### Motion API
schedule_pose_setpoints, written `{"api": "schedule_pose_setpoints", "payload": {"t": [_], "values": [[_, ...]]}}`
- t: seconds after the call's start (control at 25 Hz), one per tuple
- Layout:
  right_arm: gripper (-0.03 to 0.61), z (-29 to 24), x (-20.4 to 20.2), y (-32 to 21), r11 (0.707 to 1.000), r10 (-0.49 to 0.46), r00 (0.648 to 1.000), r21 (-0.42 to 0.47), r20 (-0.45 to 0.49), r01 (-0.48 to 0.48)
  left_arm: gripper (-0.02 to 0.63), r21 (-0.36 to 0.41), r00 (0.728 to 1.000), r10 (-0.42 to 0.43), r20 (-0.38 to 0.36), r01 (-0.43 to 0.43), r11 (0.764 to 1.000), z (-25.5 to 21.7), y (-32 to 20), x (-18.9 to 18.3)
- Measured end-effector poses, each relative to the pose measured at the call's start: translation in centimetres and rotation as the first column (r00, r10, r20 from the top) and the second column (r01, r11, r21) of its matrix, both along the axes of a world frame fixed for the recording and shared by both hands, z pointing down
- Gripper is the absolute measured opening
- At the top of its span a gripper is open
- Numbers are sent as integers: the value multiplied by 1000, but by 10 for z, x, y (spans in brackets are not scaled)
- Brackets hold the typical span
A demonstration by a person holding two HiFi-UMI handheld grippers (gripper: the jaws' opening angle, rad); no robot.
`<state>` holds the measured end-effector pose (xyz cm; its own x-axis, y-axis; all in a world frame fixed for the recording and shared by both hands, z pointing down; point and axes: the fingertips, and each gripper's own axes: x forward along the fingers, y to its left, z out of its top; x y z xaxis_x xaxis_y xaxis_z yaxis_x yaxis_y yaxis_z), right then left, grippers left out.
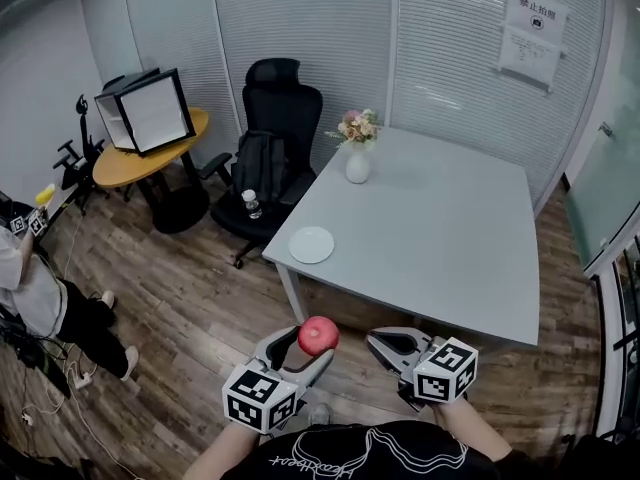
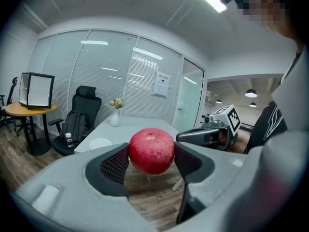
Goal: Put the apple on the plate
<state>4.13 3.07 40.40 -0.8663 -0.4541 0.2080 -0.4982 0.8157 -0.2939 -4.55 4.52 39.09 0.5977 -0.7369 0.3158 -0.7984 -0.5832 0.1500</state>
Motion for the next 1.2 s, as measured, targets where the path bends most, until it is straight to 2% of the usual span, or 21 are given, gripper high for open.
{"api": "schedule_pose_setpoints", "payload": {"t": [0.28, 0.48, 0.84, 1.2], "values": [[9, 6, -58, -63, 999, 43, 999, -20, -19, -43, 302, -13, 999, 45, -11, -45, 999, 6, -66, -58], [9, 10, -83, -91, 998, 59, 998, -20, -31, -60, 302, -8, 998, 68, -12, -68, 998, 12, -100, -81], [9, 25, -82, -141, 993, 94, 995, -70, -27, -95, 302, -25, 998, 67, -10, -68, 997, 25, -161, -88], [9, 44, -70, -221, 986, 96, 995, -139, -7, -96, 302, -56, 999, 36, 26, -34, 998, 43, -239, -83]]}}
